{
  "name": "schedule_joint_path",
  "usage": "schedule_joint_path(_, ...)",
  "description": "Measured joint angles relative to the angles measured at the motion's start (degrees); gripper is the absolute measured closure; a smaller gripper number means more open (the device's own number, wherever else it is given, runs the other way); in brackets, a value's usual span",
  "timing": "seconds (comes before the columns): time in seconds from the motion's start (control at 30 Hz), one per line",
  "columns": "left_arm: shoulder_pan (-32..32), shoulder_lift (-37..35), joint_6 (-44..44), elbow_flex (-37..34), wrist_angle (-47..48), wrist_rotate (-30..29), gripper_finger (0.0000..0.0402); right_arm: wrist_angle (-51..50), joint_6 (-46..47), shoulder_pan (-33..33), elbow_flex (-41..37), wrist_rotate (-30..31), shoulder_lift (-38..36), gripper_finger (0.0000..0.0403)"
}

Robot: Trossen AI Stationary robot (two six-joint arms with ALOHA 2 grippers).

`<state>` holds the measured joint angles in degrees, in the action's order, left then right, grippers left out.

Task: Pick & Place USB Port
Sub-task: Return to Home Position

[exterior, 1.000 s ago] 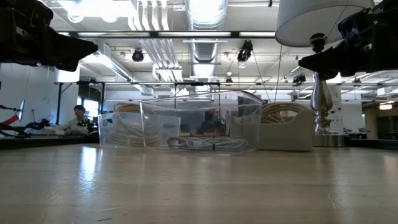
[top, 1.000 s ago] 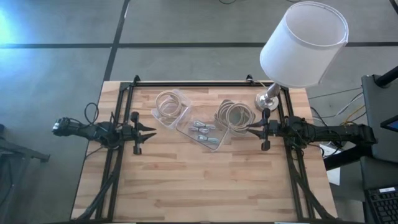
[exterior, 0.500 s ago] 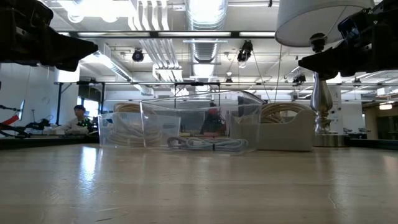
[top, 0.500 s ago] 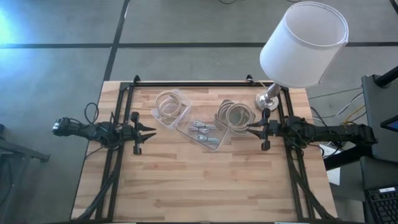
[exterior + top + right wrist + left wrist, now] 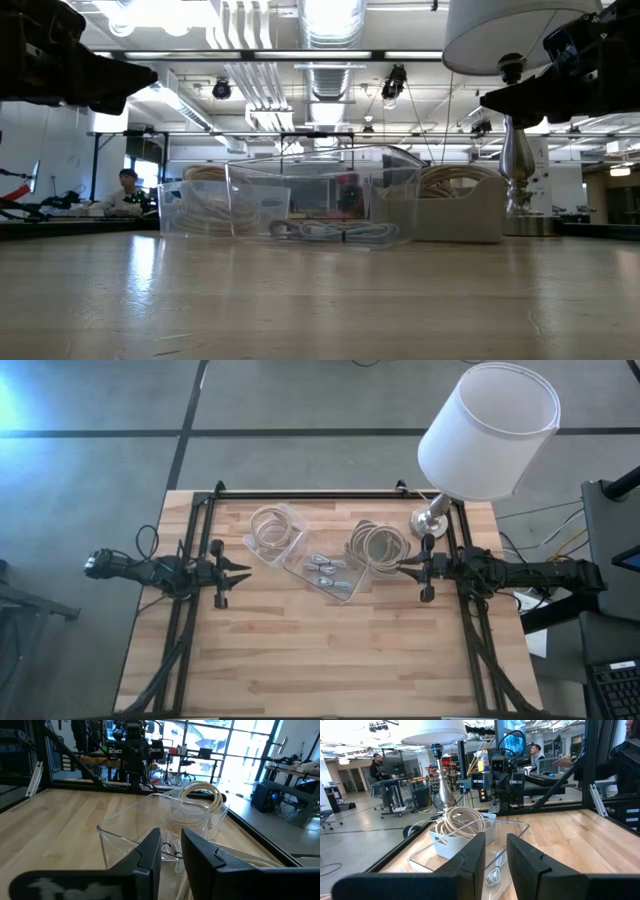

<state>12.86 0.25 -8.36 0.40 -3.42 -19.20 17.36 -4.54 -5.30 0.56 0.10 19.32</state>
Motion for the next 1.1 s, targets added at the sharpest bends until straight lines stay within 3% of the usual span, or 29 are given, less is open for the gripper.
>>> schedule_joint_path(0.53,-0.01,0.0,-0.02,0.0,0.0,0.0,0.0321,-0.01,0.0,0.02,0.0,0.0,0.01,0.0312)
schedule_joint_path(1.1,-0.01,0.0,0.0,0.0,0.0,0.0,0.0321,-0.01,0.0,0.02,0.0,0.0,-0.01,0.0333)
